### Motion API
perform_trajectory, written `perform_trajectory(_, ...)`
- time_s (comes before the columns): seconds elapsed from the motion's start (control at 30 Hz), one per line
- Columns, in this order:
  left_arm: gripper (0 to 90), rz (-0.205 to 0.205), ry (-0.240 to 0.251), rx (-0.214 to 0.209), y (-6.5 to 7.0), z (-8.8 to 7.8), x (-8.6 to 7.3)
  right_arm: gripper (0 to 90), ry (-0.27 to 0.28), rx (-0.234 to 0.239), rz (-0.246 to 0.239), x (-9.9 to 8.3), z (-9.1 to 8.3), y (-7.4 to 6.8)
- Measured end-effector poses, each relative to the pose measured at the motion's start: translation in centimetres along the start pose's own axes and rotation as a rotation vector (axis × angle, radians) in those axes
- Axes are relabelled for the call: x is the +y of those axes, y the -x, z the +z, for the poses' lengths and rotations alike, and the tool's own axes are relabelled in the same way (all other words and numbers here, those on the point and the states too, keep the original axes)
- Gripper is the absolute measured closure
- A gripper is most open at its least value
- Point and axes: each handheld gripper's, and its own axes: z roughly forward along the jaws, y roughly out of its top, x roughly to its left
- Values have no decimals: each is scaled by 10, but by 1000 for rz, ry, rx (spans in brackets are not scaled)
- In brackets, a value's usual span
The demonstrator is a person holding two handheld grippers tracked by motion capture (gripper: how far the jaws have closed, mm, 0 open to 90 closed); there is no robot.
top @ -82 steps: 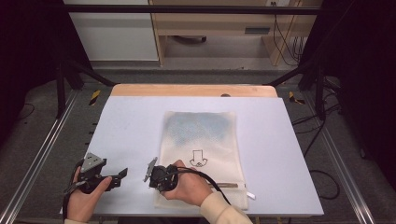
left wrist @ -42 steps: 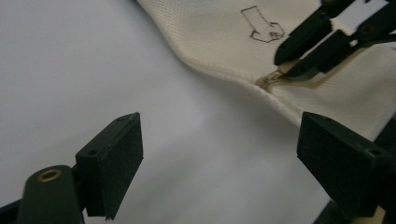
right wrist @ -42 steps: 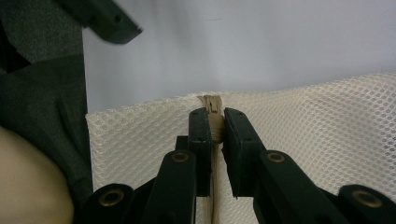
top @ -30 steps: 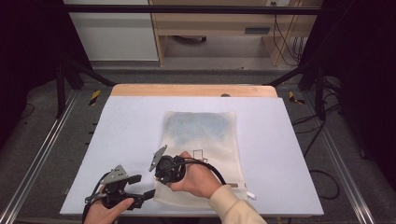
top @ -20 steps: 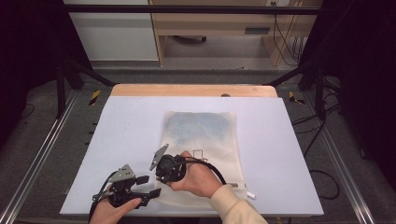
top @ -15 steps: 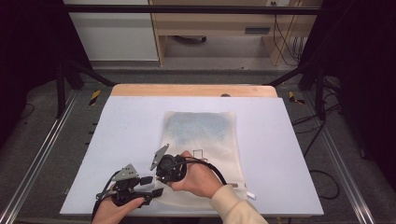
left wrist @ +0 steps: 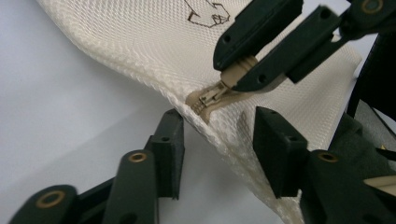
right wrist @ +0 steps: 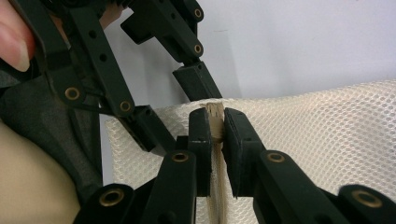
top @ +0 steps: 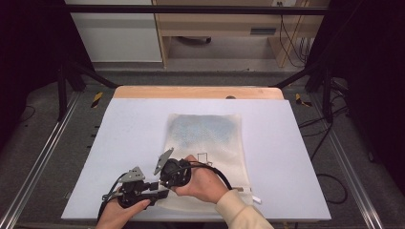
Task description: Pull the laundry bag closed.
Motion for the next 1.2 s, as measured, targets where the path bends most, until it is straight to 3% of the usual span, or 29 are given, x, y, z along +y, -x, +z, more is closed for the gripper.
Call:
perform_trajectory(0.6,759,9,-13,4,-4,1,-1,818,9,-3,-5,-5,1,1)
perform_trajectory(1.2,810,12,-13,22,-5,2,-2,818,-10,-30,-27,-1,1,-2)
